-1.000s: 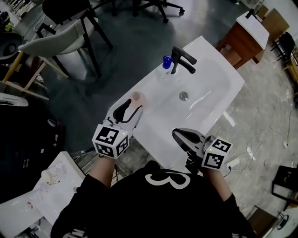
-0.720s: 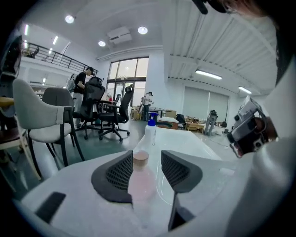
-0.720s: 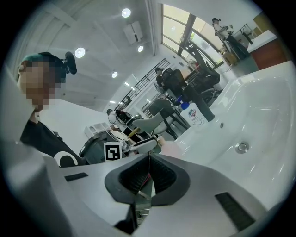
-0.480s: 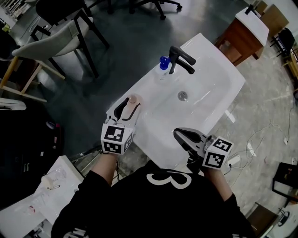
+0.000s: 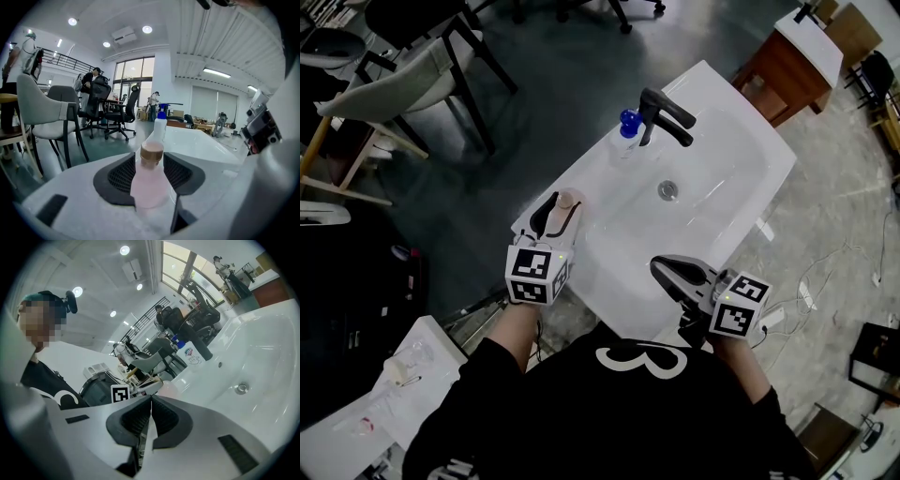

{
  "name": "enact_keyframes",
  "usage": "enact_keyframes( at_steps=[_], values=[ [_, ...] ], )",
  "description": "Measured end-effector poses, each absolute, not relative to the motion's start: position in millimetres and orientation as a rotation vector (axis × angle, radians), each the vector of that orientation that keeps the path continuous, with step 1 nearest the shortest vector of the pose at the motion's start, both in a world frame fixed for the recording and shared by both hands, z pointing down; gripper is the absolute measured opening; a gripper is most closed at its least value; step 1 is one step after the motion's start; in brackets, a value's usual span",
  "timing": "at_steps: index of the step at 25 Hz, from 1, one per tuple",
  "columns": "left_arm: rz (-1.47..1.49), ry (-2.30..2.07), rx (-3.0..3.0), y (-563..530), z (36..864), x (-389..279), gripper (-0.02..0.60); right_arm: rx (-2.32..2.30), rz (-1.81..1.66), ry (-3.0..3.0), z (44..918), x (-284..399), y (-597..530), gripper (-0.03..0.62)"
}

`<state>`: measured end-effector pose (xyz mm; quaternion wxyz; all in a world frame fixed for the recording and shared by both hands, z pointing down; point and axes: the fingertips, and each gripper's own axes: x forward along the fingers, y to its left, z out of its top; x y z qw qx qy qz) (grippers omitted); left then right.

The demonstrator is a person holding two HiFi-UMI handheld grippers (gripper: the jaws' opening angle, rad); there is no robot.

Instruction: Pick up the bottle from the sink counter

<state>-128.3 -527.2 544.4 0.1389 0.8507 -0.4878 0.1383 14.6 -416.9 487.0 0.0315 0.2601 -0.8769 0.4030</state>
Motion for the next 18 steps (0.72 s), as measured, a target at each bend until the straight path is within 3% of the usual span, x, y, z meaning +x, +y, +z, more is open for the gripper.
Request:
enact_keyframes(
  at_steps=[18],
  values=[
    [0.445, -1.478, 2.499, -531, 544, -125, 0.150, 0.772, 1.287, -2.684, 498, 13, -415, 0.014]
  ],
)
